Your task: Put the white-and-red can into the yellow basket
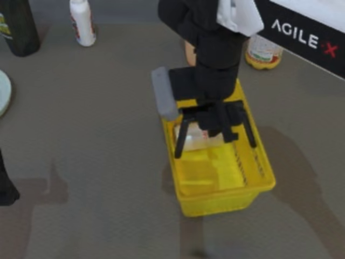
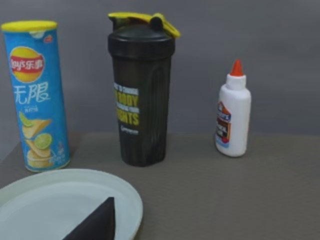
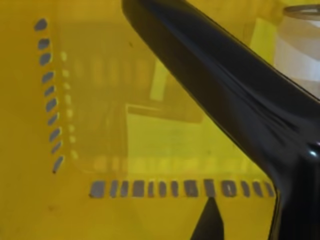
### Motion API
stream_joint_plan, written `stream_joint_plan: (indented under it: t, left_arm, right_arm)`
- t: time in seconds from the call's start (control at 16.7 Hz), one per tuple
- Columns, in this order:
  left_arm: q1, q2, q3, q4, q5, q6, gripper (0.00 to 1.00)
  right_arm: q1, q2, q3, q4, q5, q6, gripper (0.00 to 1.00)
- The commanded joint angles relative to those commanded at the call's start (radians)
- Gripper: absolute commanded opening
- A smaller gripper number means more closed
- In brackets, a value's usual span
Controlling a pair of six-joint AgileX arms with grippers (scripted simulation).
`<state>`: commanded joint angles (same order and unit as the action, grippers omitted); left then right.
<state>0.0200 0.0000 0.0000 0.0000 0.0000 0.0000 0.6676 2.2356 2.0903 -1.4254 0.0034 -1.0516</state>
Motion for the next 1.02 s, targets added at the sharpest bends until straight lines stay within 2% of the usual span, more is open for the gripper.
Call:
stream_joint_plan:
  t: [0.54,1.02]
  left_arm:
    - [0.000,0.000,0.000,0.000,0.000,0.000,1.00]
    - [0.000,0.000,0.000,0.000,0.000,0.000,1.00]
  right_arm:
    - [-0.001,0.001,0.004,-0.004,0.000,-0.001,0.00]
    - [-0.029,-0.015,0.175,-0.191,0.000,-0.037,0.00]
